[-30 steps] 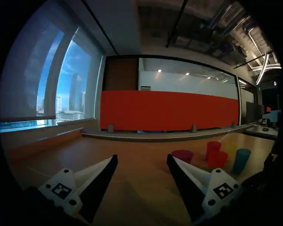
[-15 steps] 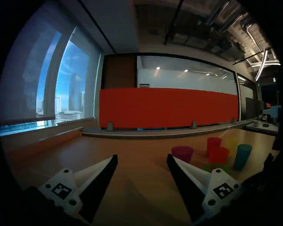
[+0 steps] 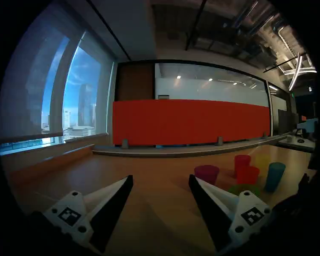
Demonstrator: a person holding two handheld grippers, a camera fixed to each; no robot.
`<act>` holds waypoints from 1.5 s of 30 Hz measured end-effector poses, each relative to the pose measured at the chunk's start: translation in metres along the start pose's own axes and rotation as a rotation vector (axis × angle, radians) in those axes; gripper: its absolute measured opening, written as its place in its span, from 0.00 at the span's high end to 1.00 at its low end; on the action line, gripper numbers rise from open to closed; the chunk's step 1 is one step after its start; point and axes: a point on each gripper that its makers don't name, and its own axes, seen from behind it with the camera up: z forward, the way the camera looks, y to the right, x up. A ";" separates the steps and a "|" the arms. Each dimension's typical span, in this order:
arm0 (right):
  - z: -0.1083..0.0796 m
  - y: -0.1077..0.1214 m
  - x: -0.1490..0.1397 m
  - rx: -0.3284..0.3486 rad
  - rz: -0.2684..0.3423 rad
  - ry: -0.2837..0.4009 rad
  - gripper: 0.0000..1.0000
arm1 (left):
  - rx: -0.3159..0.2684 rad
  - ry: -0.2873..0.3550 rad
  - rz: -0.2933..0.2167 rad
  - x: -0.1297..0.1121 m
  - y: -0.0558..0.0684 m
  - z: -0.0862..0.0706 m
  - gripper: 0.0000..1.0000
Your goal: Pour water
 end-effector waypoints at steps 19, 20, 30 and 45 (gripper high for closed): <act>-0.011 0.013 -0.004 -0.006 -0.025 0.080 0.01 | 0.001 0.000 0.001 0.000 -0.001 -0.001 0.03; -0.010 0.013 -0.006 -0.009 -0.024 0.084 0.01 | 0.001 0.000 0.001 0.000 -0.001 -0.001 0.03; 0.001 0.007 -0.013 -0.004 -0.019 0.138 0.01 | 0.001 0.000 0.001 0.000 -0.002 -0.002 0.03; 0.003 0.026 -0.038 -0.041 -0.011 0.136 0.00 | 0.001 0.000 0.001 0.000 -0.002 -0.002 0.03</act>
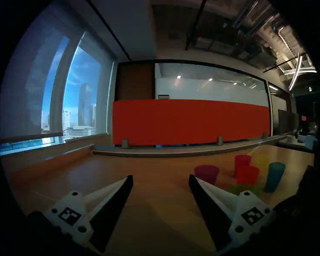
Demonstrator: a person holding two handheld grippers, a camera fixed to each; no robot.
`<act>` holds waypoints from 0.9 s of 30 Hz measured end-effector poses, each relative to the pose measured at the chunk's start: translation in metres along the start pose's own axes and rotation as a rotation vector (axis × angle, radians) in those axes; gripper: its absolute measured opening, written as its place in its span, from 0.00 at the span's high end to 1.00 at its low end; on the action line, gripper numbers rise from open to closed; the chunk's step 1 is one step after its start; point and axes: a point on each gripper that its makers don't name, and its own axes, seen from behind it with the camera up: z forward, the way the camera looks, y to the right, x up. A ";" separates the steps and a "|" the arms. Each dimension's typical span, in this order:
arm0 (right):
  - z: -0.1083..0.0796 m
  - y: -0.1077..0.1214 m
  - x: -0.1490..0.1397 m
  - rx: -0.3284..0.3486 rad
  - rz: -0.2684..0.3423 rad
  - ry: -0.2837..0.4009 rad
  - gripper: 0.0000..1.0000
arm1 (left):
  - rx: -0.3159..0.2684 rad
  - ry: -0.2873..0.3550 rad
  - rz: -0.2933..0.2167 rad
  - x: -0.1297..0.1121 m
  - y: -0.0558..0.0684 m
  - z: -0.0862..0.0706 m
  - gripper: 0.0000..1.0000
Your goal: Pour water
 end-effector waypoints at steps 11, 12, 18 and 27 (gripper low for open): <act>0.003 0.003 -0.016 0.006 0.018 -0.024 0.00 | 0.000 0.000 0.000 0.000 0.000 0.000 0.03; 0.004 0.003 -0.018 0.007 0.020 -0.026 0.00 | 0.000 0.000 0.000 0.000 0.000 0.000 0.03; 0.004 0.007 -0.019 0.005 0.042 -0.036 0.00 | 0.000 0.000 0.000 0.000 0.000 0.000 0.03; 0.005 0.006 -0.029 0.006 0.029 -0.067 0.00 | 0.000 0.000 0.000 0.001 0.001 0.001 0.03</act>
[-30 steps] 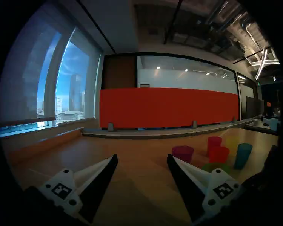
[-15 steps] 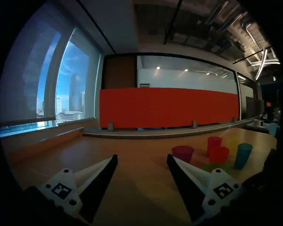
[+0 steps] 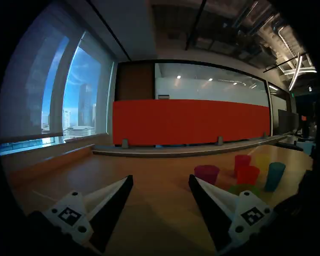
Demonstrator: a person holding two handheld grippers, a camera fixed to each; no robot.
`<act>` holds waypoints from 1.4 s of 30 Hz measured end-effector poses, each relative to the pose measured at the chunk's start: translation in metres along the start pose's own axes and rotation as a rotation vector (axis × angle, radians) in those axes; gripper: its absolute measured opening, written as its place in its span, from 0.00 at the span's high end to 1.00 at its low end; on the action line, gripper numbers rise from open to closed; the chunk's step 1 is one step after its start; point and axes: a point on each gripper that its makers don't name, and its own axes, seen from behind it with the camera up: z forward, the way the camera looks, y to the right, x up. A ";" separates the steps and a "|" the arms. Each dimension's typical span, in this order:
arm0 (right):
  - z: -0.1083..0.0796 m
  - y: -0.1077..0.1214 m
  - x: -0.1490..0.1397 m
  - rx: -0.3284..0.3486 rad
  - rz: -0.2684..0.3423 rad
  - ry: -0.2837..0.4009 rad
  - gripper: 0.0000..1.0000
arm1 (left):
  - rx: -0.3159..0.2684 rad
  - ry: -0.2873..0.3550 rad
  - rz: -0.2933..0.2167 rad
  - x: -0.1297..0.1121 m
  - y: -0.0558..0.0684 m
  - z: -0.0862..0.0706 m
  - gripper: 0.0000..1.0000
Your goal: Pour water
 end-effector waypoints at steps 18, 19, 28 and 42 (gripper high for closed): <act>0.001 0.000 -0.001 -0.003 0.002 -0.017 0.00 | 0.000 0.000 0.000 0.000 0.000 0.000 0.03; 0.001 0.001 -0.001 -0.003 0.002 -0.017 0.00 | 0.000 0.000 0.000 0.000 0.000 0.000 0.03; 0.001 0.001 -0.001 -0.003 0.001 -0.017 0.00 | 0.000 0.000 0.000 0.000 -0.001 -0.001 0.03; 0.001 0.001 0.000 -0.003 0.001 -0.017 0.00 | 0.000 0.000 0.000 0.000 0.000 0.000 0.03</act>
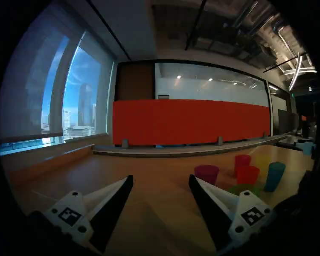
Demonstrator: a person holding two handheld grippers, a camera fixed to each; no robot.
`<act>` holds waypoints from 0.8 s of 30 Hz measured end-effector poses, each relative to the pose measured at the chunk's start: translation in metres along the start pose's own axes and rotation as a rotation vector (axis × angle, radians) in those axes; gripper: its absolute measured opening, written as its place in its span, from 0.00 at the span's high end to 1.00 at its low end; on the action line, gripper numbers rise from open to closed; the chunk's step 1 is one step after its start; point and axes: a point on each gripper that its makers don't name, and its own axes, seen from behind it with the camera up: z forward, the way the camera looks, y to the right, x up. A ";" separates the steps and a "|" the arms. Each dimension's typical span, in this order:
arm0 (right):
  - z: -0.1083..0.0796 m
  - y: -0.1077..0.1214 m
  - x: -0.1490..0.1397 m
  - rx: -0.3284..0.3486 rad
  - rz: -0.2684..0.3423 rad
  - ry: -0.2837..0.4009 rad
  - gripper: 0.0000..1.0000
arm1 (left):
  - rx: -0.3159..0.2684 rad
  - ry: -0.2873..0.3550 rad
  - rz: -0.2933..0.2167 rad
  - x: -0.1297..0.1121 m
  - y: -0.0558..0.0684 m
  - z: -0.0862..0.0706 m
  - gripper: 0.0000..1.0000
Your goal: Pour water
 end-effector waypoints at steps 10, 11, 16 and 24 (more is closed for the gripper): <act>0.000 0.000 0.000 0.000 0.000 0.000 0.00 | -0.001 0.000 0.000 0.000 0.001 0.001 0.03; 0.000 0.000 0.000 0.000 0.000 0.000 0.00 | -0.001 0.000 0.000 0.000 0.001 0.001 0.03; 0.000 0.000 0.000 0.000 0.000 -0.001 0.00 | -0.001 0.000 0.000 0.000 0.001 0.002 0.03; 0.000 0.000 0.000 0.000 0.000 -0.001 0.00 | -0.002 -0.001 0.000 0.000 0.001 0.002 0.03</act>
